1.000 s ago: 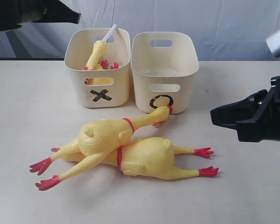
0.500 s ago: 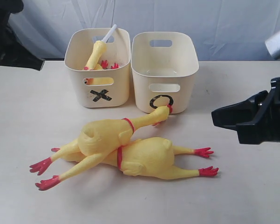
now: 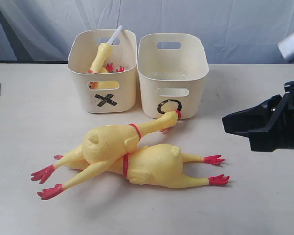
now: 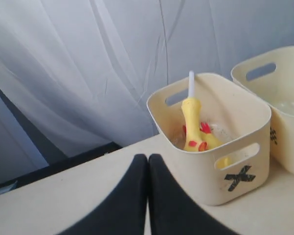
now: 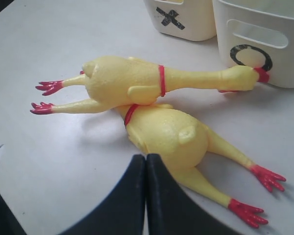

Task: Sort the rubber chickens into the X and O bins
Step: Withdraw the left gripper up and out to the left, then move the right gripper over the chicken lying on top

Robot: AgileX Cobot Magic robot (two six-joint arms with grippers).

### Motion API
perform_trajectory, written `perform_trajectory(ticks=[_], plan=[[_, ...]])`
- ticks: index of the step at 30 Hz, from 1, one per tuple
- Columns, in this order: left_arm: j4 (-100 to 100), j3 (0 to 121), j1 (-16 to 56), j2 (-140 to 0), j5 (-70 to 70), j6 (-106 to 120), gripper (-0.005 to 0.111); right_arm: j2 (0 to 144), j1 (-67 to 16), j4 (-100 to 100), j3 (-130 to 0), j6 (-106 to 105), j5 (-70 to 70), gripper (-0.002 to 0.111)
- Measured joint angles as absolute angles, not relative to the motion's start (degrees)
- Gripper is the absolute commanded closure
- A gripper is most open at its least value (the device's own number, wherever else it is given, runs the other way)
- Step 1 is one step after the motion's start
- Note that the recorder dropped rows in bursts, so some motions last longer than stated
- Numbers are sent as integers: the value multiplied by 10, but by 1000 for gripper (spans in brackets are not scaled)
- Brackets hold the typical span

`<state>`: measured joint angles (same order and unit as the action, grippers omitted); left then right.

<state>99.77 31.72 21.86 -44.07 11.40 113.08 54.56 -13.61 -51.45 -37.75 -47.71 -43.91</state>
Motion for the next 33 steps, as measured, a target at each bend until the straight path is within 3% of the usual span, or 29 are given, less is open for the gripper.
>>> perform_trajectory(ticks=[10, 20, 27, 33], plan=[[998, 228, 219, -216, 62, 1113, 107, 546, -136, -535, -377, -481, -441, 109], [973, 181, 219, -153, -81, 1038, 107, 546, -136, -537, -377, -491, -435, 109], [491, 197, 219, -153, -171, 567, 107, 546, -136, -537, -377, -493, -435, 109], [254, 210, 219, -153, -259, 319, 107, 546, -140, -543, -377, -518, -436, 109]])
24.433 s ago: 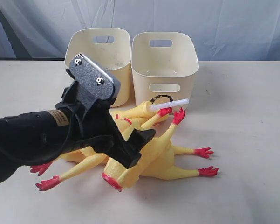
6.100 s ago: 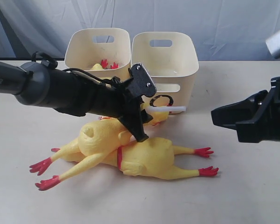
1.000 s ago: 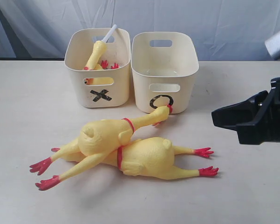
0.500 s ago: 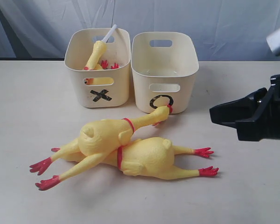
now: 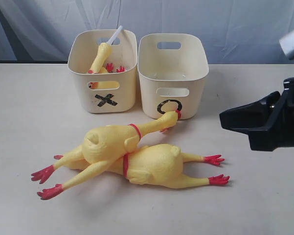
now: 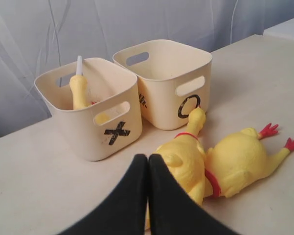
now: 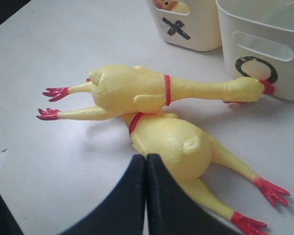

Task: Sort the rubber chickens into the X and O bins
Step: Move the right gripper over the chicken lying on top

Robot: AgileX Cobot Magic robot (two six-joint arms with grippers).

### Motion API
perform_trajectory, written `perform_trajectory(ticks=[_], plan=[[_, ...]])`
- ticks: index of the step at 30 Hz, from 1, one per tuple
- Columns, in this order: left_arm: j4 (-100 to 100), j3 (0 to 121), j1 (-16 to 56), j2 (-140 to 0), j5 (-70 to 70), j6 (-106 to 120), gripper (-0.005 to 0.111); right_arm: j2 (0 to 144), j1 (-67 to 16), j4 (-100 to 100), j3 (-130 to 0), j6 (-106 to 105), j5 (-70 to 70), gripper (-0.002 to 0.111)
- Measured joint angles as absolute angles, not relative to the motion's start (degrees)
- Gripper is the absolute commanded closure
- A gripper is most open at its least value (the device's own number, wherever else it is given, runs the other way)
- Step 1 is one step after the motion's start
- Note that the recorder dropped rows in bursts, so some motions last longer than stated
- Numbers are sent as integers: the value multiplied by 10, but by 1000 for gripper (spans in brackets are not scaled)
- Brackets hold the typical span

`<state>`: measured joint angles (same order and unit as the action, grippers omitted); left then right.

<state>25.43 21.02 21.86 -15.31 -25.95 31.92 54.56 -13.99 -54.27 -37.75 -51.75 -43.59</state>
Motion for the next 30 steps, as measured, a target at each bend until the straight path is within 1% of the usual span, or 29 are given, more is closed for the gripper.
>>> perform_trajectory(ticks=[4, 10, 21, 30], plan=[[240, 210, 219, -153, -271, 302, 107, 546, -169, -552, -377, -571, -430, 109], [207, 211, 219, -153, -276, 260, 107, 562, -219, -552, -377, -606, -378, 109], [197, 211, 219, -153, -276, 245, 107, 702, -271, -546, -385, -637, -342, 109], [197, 211, 219, -149, -275, 244, 107, 790, -321, -497, -467, -645, -309, 109]])
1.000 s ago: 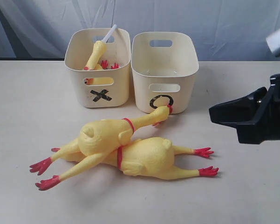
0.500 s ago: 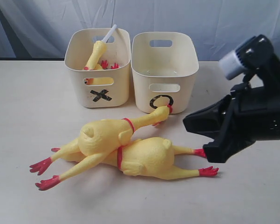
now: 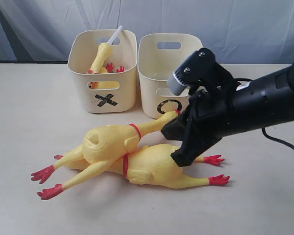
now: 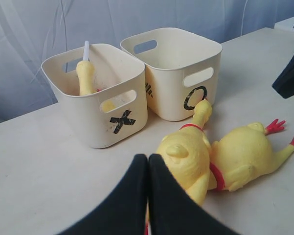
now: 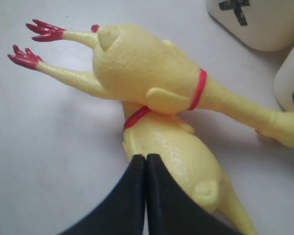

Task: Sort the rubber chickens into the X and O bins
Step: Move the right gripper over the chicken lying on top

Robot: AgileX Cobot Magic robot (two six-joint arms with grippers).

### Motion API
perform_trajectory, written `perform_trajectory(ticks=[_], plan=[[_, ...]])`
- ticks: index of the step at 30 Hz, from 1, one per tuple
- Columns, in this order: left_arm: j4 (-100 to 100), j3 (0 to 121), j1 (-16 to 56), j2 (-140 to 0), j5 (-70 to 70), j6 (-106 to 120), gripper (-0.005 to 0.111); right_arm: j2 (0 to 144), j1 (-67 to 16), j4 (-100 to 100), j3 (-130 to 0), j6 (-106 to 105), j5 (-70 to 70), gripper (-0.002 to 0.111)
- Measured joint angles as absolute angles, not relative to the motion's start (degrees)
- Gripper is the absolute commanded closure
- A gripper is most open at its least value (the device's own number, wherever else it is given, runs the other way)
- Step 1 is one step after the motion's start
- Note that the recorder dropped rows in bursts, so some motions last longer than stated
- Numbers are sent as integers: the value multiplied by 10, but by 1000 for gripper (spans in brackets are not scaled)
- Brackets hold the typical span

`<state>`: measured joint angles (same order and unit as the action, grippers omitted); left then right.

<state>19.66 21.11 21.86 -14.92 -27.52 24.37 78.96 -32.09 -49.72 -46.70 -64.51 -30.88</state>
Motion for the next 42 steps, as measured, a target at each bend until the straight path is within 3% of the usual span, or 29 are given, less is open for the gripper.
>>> perform_trajectory(ticks=[16, 24, 36, 42], plan=[[197, 211, 219, -130, -274, 244, 107, 889, -357, -433, -578, -646, -320, 109], [197, 211, 219, -130, -273, 244, 107, 906, -427, -420, -582, -699, -328, 109], [197, 211, 219, -130, -273, 244, 107, 906, -485, -301, -582, -711, -196, 109], [197, 211, 219, -130, -273, 244, 107, 907, -482, -159, -582, -670, -163, 92]])
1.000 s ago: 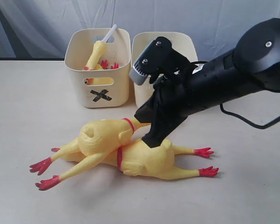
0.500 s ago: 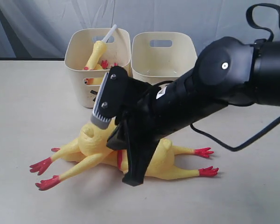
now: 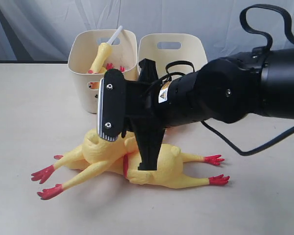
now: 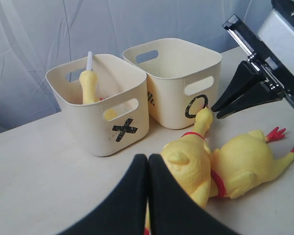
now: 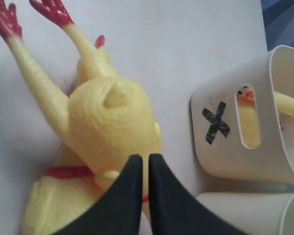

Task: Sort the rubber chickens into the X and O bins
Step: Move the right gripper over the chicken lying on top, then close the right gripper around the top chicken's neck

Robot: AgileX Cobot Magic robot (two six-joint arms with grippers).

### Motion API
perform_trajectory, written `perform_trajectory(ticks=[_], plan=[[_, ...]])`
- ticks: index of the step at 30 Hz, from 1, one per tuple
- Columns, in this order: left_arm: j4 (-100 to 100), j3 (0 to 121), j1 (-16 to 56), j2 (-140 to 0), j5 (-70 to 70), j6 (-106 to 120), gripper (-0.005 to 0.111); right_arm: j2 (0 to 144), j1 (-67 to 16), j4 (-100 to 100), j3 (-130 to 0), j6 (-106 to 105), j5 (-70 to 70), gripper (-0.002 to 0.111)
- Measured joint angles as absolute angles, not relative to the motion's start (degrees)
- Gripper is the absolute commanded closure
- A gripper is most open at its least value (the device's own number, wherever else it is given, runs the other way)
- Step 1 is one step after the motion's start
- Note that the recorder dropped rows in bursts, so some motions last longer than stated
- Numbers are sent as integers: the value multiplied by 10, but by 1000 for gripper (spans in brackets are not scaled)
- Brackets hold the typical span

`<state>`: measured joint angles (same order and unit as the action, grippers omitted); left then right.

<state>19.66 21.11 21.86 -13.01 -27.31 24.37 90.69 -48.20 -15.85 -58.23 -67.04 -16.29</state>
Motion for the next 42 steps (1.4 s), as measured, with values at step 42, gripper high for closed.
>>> perform_trajectory(ticks=[42], plan=[[196, 211, 219, -130, -273, 244, 107, 1029, -405, 85, -585, -568, -85, 57]])
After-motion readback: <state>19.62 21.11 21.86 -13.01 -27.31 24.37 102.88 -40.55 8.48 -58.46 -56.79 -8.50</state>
